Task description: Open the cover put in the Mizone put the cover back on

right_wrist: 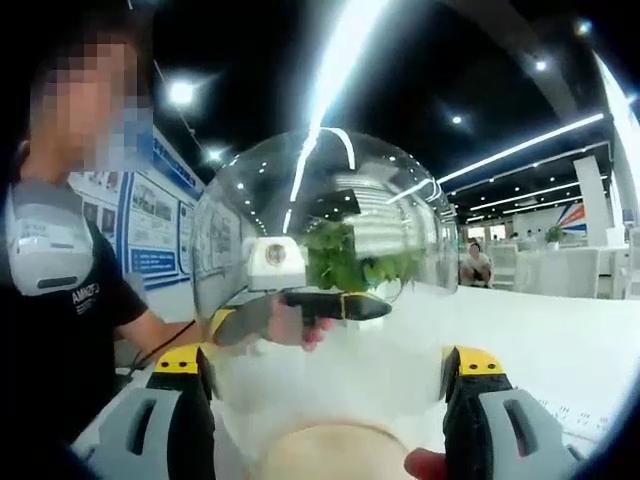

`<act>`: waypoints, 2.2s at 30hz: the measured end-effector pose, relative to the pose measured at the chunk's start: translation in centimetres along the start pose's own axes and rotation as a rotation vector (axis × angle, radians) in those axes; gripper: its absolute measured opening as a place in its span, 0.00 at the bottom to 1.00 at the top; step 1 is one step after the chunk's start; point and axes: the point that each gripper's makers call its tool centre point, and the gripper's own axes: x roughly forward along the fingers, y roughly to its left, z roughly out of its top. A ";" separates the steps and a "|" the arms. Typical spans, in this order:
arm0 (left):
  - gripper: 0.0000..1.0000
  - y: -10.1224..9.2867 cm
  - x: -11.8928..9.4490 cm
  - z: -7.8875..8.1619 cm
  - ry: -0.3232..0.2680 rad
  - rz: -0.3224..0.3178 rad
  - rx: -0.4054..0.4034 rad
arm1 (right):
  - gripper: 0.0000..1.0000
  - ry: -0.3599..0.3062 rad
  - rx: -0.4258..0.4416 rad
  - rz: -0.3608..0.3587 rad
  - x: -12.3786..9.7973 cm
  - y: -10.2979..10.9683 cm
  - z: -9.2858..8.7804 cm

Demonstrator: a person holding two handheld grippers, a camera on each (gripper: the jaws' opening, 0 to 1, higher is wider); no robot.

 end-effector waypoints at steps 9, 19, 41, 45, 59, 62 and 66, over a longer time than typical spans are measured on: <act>0.76 -0.4 0.0 0.0 0.026 -0.002 0.035 | 0.89 0.024 -0.052 0.001 0.0 0.6 0.2; 0.77 -1.8 0.3 1.5 0.027 -0.010 0.084 | 0.89 0.034 -0.121 -0.002 -0.6 1.6 1.7; 0.79 -4.1 0.1 2.6 0.127 0.007 0.070 | 0.90 0.114 -0.132 0.005 -1.1 3.7 2.6; 0.79 -4.3 0.1 2.5 0.163 0.022 0.076 | 0.90 0.123 -0.141 0.007 -1.2 3.9 2.5; 0.80 -5.2 -0.4 0.8 0.313 0.045 0.102 | 0.90 0.236 -0.188 0.005 -1.2 4.9 1.1; 0.80 -5.5 -0.3 0.7 0.326 0.048 0.107 | 0.90 0.249 -0.195 0.006 -1.3 5.0 1.0; 0.80 -5.8 -0.4 0.5 0.359 0.054 0.109 | 0.90 0.274 -0.197 0.014 -1.6 5.5 0.9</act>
